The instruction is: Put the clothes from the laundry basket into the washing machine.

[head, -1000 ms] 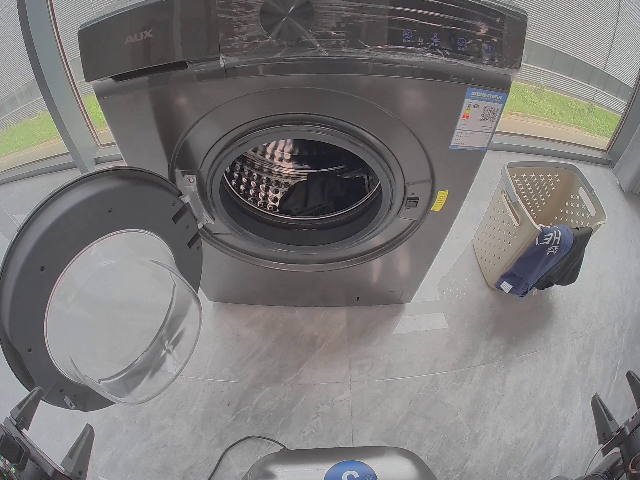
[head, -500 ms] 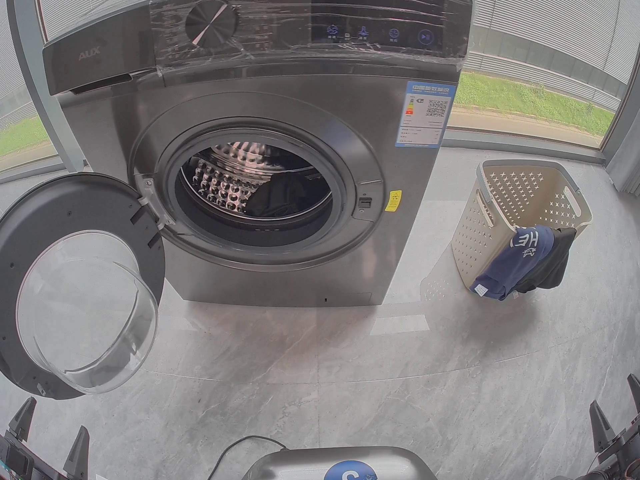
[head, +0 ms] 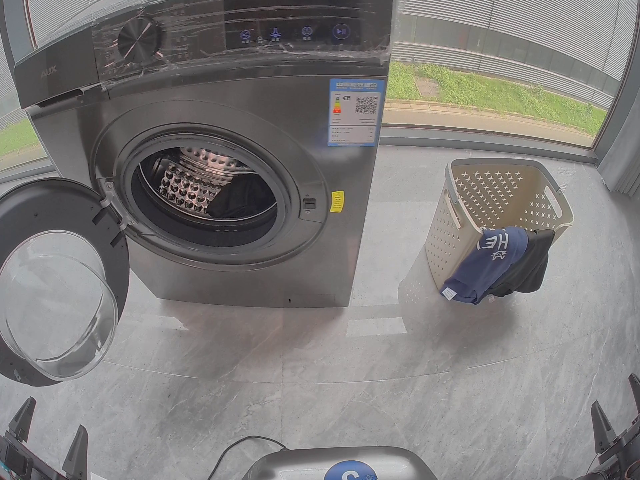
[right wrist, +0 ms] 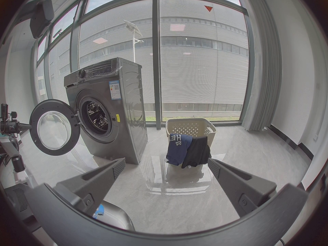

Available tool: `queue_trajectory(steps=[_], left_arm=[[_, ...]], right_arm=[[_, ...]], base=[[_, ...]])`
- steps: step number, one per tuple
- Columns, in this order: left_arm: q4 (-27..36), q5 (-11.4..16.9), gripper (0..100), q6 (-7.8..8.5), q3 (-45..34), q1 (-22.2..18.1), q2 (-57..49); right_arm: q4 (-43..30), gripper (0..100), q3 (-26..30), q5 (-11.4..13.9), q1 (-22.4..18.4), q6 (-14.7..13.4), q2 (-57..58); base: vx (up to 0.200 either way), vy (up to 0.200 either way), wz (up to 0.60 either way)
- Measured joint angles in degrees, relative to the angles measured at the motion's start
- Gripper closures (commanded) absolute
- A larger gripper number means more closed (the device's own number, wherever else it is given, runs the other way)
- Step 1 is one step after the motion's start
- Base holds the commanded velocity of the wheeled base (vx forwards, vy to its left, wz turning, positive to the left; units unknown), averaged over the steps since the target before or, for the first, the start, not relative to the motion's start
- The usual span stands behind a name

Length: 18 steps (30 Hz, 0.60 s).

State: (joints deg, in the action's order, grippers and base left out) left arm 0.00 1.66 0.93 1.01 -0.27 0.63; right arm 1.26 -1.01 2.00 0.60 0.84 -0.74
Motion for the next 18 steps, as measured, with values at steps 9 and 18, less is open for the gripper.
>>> queue_trajectory(steps=[9,18], left_arm=[[0.0,-0.3,0,-0.39,0.0,0.1,0.0],[0.0,-0.3,0,-0.9,0.0,0.1,0.0]], right_arm=[[0.0,0,0.0,0.0,0.0,0.0,0.0],[0.0,0,0.0,0.0,0.0,0.0,0.0]], base=[[0.0,-0.2,0.0],[0.0,-0.2,0.0]])
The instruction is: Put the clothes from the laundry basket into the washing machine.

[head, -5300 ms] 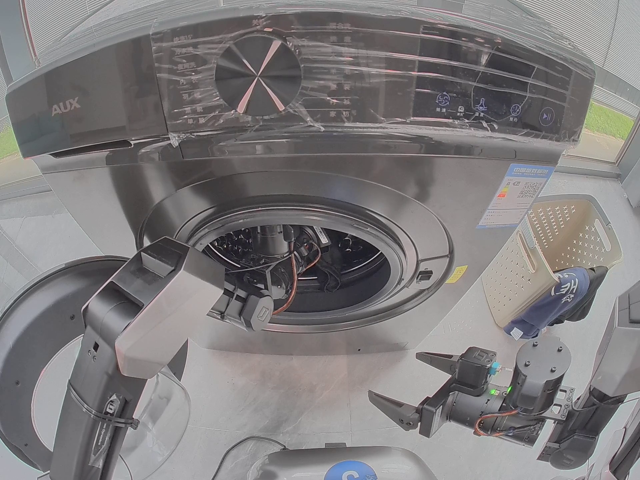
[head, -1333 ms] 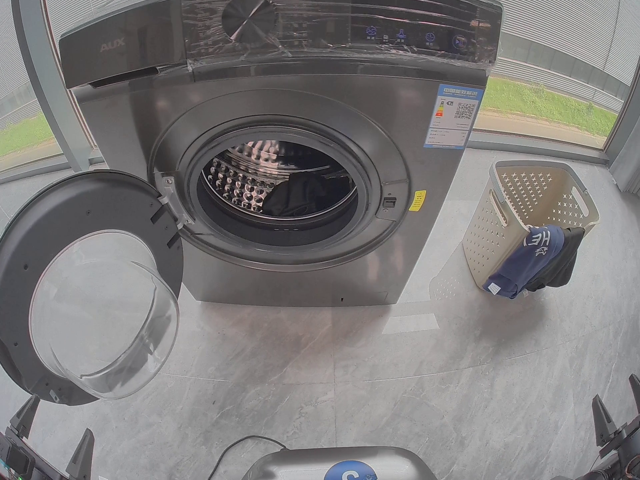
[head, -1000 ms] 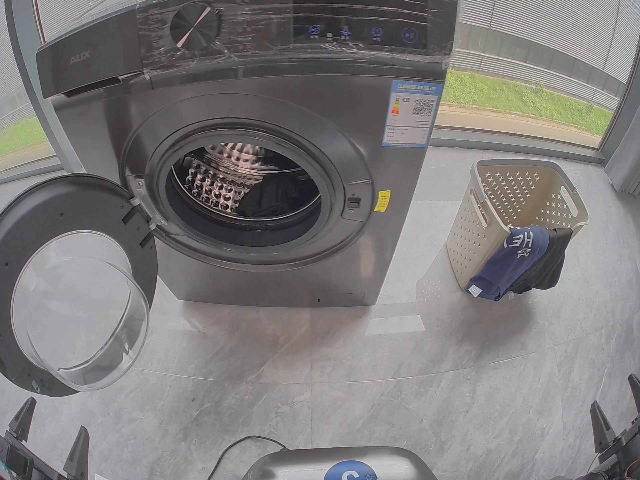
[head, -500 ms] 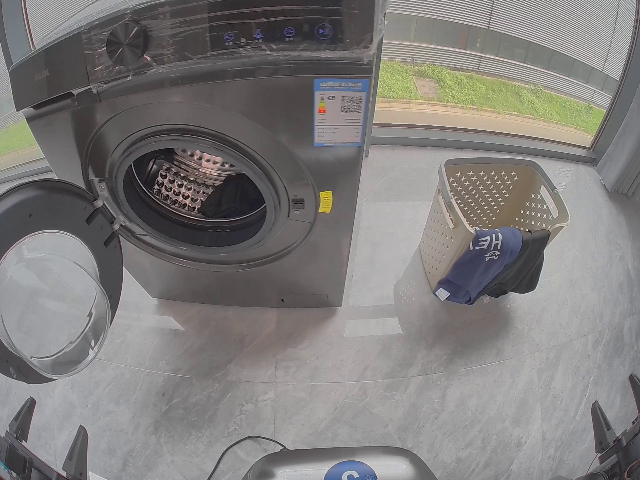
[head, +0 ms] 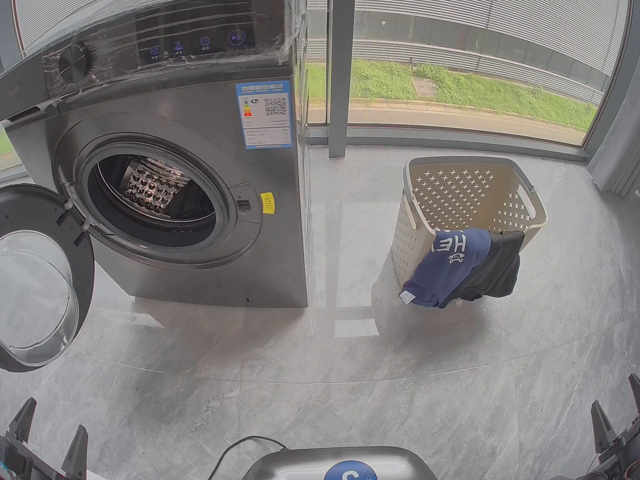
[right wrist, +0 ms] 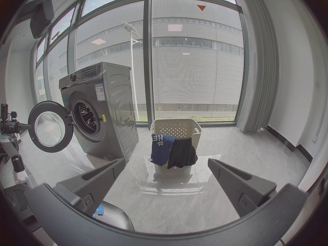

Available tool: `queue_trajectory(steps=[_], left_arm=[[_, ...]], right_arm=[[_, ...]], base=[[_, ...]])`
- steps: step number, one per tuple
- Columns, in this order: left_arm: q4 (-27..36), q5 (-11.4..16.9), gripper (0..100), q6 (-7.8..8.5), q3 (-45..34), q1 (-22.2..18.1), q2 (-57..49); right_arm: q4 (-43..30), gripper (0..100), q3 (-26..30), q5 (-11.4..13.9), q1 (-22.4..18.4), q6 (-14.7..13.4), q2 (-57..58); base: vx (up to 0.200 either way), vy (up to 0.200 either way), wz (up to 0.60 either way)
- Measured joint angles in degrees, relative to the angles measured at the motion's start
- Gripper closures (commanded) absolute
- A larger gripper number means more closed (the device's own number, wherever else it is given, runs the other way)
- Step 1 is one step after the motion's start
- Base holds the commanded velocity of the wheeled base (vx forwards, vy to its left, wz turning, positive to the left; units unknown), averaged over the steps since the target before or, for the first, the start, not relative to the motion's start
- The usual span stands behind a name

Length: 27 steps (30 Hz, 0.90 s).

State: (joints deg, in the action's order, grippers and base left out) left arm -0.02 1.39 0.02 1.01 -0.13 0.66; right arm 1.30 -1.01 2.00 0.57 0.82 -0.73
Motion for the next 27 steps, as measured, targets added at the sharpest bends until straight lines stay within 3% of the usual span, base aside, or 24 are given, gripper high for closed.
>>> queue_trajectory(steps=[24,27], left_arm=[[0.0,-0.1,0,-0.27,0.0,0.0,0.1],[0.0,0.0,0,-0.32,0.0,0.0,0.1]], right_arm=[[0.0,0,0.0,0.0,0.0,0.0,0.0],[0.0,0,0.0,0.0,0.0,0.0,-0.1]], base=[[0.0,-0.2,0.0],[0.0,0.0,0.0]])
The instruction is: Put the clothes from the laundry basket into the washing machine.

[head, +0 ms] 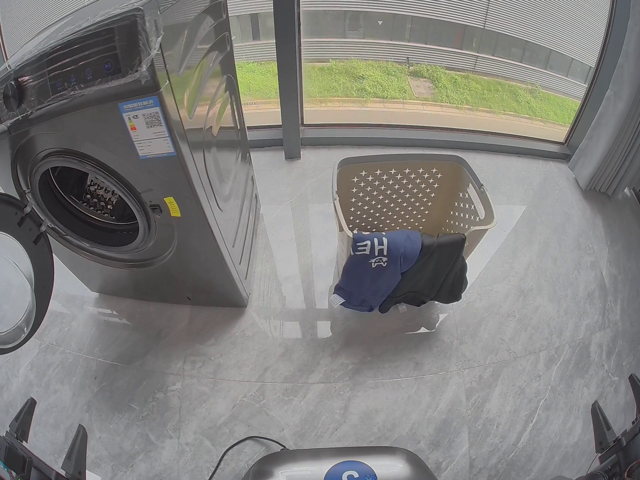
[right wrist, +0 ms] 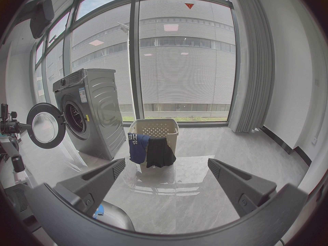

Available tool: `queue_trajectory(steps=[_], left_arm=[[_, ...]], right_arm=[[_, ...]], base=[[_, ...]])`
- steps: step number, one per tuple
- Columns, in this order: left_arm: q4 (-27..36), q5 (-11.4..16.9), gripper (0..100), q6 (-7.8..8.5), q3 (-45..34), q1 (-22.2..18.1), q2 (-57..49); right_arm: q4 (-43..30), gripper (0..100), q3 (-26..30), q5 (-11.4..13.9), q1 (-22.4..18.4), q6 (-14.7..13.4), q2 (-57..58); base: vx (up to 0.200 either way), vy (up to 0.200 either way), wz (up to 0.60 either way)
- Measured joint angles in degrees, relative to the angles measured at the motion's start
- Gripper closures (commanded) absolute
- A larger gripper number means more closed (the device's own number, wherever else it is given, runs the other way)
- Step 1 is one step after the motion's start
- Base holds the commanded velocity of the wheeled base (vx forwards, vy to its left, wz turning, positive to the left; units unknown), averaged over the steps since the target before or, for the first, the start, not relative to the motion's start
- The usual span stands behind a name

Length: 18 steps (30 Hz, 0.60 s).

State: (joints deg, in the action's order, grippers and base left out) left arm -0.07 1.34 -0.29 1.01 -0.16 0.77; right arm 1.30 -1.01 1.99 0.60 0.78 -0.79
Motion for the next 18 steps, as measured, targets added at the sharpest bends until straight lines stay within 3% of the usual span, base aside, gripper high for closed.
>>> queue_trajectory(steps=[3,12,18], left_arm=[[0.0,0.0,0,0.02,0.0,0.0,0.0],[0.0,0.0,0,-0.06,0.0,0.0,0.0],[0.0,0.0,0,-0.41,0.0,0.0,0.0]], right_arm=[[0.0,0,0.0,0.0,0.0,0.0,0.0],[0.0,0,0.0,0.0,0.0,0.0,0.0],[0.0,0,0.0,0.0,0.0,0.1,0.0]], base=[[0.0,0.0,0.0],[0.2,0.0,0.0],[0.0,0.0,0.0]])
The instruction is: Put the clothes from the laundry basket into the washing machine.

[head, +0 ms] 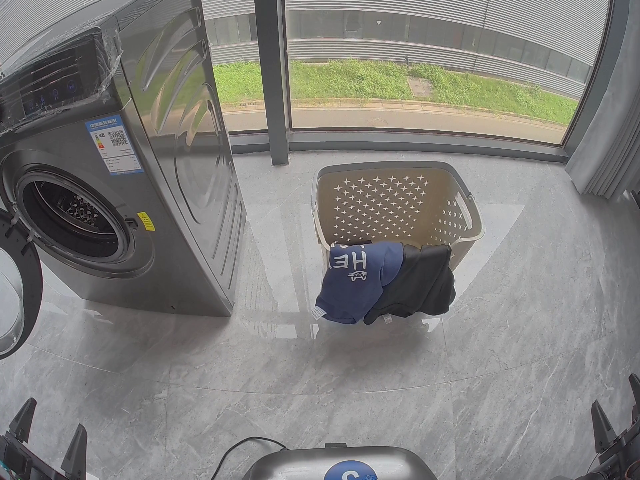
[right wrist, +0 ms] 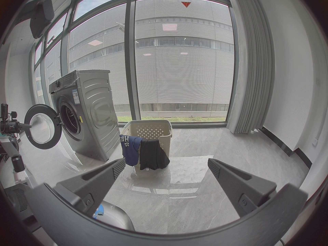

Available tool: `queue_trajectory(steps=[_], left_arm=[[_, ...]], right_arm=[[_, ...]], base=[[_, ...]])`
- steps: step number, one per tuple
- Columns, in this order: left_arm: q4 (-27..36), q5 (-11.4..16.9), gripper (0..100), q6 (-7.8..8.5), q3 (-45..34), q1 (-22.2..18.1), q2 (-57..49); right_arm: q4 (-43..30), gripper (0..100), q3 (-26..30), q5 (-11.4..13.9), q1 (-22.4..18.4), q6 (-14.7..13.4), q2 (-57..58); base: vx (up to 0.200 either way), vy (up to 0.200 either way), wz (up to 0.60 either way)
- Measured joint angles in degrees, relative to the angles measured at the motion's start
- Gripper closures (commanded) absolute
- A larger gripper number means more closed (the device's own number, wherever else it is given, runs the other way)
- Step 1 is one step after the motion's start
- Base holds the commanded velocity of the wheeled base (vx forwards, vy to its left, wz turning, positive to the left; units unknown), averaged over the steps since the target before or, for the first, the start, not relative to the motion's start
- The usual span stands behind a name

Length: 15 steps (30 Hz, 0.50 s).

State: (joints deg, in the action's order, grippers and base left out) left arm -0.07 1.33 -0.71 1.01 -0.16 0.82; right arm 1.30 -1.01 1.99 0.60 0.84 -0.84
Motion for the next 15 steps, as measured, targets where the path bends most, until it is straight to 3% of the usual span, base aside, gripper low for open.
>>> queue_trajectory(steps=[15], left_arm=[[0.0,-0.3,0,-0.24,0.0,0.0,0.0]], right_arm=[[0.0,0,0.0,0.0,0.0,0.0,0.0]], base=[[0.0,-0.2,0.0]])
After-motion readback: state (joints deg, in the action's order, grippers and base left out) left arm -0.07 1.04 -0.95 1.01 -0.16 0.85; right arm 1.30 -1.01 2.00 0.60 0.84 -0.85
